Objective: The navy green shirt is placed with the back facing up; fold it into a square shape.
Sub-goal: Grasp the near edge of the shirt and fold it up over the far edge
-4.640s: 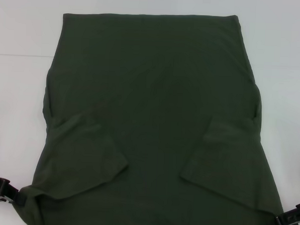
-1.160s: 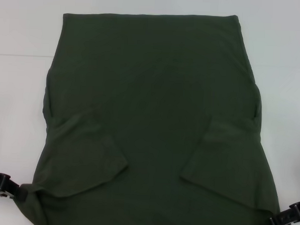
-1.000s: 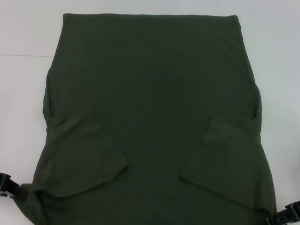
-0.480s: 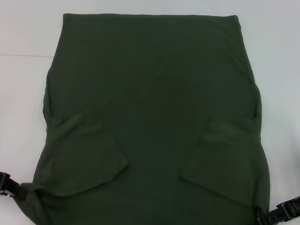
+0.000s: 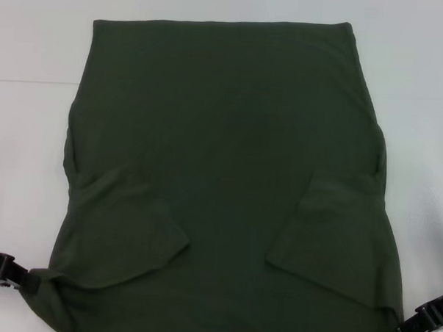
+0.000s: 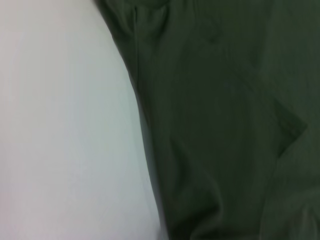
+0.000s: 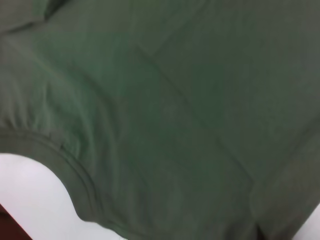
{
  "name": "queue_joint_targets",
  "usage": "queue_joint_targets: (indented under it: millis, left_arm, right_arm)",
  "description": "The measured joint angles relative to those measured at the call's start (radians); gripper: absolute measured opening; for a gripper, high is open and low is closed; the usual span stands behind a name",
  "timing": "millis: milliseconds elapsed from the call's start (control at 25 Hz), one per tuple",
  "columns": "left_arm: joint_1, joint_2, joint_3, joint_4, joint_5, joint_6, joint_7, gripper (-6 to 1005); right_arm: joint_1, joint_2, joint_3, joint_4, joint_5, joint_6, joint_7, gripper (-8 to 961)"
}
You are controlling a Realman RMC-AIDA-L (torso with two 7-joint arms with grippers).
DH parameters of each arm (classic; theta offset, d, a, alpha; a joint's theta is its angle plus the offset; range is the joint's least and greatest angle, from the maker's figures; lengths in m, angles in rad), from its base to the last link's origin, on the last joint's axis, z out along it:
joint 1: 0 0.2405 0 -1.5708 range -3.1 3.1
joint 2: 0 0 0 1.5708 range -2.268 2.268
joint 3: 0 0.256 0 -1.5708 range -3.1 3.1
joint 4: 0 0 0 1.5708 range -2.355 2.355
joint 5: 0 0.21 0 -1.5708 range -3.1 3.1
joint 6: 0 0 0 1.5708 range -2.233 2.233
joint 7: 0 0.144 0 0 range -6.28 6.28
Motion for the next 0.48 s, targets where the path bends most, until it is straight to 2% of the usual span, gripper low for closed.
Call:
queue_joint_targets:
  millis: [360, 480]
  left_arm:
    - [-0.001, 0.0, -0.001, 0.0, 0.0, -0.002, 0.006, 26]
    - [-0.001, 0.0, -0.001, 0.0, 0.0, -0.002, 0.008, 26]
  right_arm:
    - [0.014, 0.005, -0.012, 0.0, -0.013, -0.007, 0.008, 272]
    - [0.014, 0.005, -0.011, 0.001, -0.013, -0.016, 0.008, 144]
